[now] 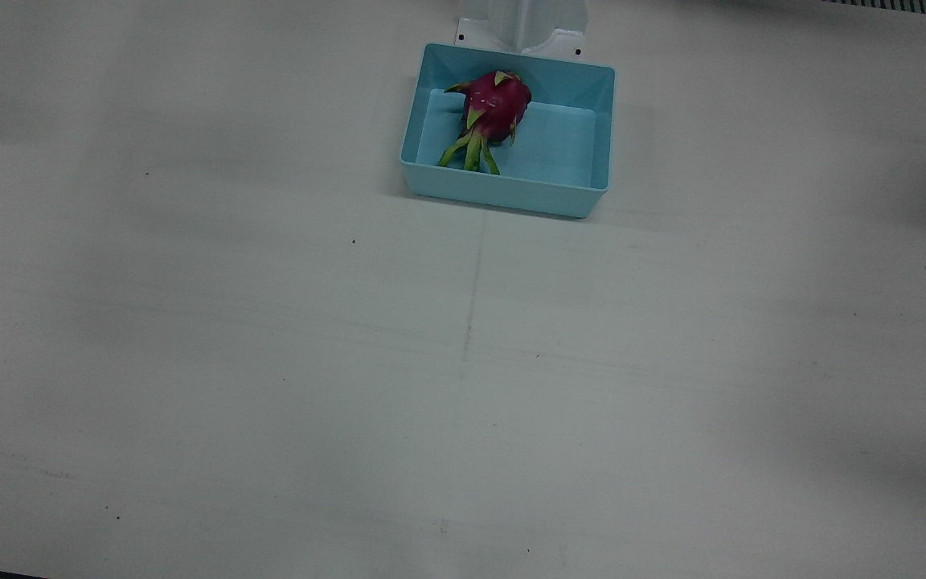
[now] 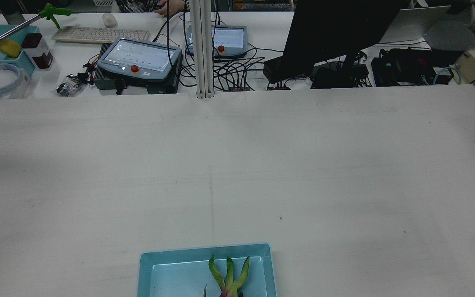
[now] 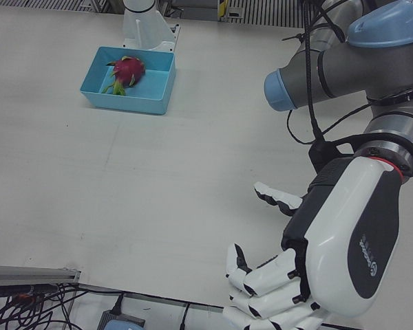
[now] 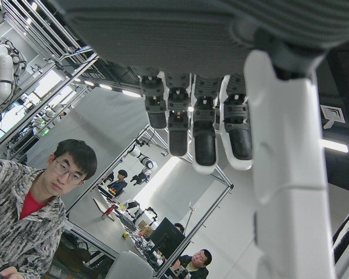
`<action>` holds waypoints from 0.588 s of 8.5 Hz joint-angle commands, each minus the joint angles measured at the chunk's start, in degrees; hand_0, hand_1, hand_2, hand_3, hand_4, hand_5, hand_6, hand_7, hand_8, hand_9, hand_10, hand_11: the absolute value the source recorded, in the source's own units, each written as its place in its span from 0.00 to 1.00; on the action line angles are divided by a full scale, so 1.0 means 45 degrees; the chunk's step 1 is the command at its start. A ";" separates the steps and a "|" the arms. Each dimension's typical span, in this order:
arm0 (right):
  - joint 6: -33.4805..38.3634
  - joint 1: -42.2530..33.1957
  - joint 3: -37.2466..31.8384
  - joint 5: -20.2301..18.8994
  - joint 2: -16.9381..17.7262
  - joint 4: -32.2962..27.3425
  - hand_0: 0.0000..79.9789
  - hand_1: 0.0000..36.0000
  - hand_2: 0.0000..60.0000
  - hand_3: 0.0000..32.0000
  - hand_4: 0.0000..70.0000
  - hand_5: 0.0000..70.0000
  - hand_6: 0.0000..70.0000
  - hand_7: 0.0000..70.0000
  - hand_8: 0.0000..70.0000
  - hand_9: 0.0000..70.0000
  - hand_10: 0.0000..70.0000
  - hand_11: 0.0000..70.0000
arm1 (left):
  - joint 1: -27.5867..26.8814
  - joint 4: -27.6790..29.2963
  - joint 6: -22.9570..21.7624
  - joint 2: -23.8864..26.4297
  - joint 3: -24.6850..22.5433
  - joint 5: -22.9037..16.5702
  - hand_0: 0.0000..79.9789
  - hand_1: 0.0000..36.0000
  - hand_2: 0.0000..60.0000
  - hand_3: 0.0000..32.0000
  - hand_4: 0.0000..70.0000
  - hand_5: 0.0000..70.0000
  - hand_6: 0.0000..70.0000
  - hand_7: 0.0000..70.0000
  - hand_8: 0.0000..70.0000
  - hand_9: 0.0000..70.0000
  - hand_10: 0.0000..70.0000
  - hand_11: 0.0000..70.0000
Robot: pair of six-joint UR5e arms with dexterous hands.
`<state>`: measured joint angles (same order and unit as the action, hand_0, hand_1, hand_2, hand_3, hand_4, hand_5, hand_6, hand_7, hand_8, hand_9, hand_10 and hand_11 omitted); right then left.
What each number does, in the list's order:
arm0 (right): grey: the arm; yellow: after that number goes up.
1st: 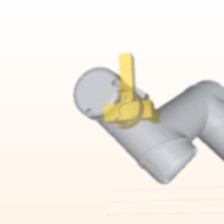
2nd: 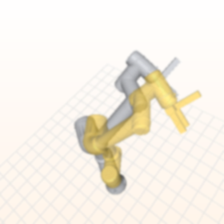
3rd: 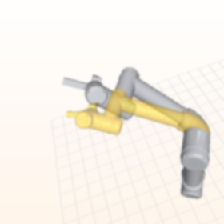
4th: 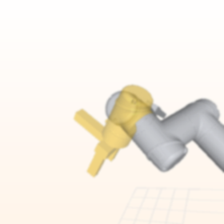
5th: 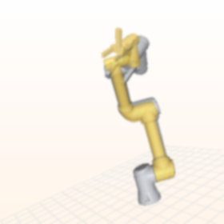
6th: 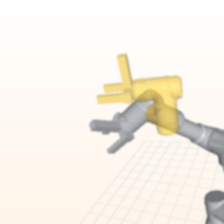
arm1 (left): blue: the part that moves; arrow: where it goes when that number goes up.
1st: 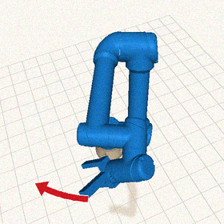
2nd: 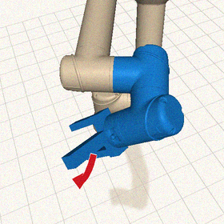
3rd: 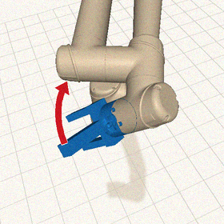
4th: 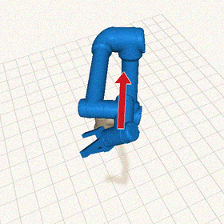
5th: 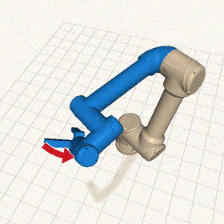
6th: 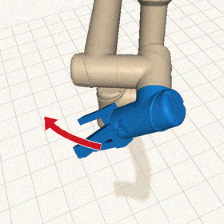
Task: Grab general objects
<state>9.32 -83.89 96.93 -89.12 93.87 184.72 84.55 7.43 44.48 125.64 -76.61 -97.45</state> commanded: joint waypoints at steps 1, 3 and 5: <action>-0.0019 0.0009 -0.0055 0.0020 0.0000 -0.0034 0.00 0.00 0.00 0.00 0.00 0.00 0.00 0.00 0.00 0.00 0.00 0.00 | 0.0058 0.0437 -0.0040 -0.0574 0.0752 0.1105 0.67 0.81 0.96 0.00 0.32 0.81 0.58 0.67 0.36 0.41 0.17 0.27; -0.0019 0.0009 -0.0056 0.0020 -0.0020 -0.0034 0.00 0.00 0.00 0.00 0.00 0.00 0.00 0.00 0.00 0.00 0.00 0.00 | 0.0000 0.0050 -0.0021 -0.0790 0.0910 0.1576 0.66 0.79 0.93 0.00 0.30 0.84 0.57 0.67 0.35 0.39 0.16 0.25; -0.0019 0.0028 -0.0056 0.0020 -0.0020 -0.0034 0.00 0.00 0.00 0.00 0.00 0.00 0.00 0.00 0.00 0.00 0.00 0.00 | 0.0000 0.0048 -0.0021 -0.0791 0.1087 0.1597 0.67 0.83 0.94 0.00 0.27 0.90 0.56 0.66 0.34 0.38 0.15 0.24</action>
<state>9.24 -83.85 96.69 -89.04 93.82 184.58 84.57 8.06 44.36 122.38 -72.62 -90.94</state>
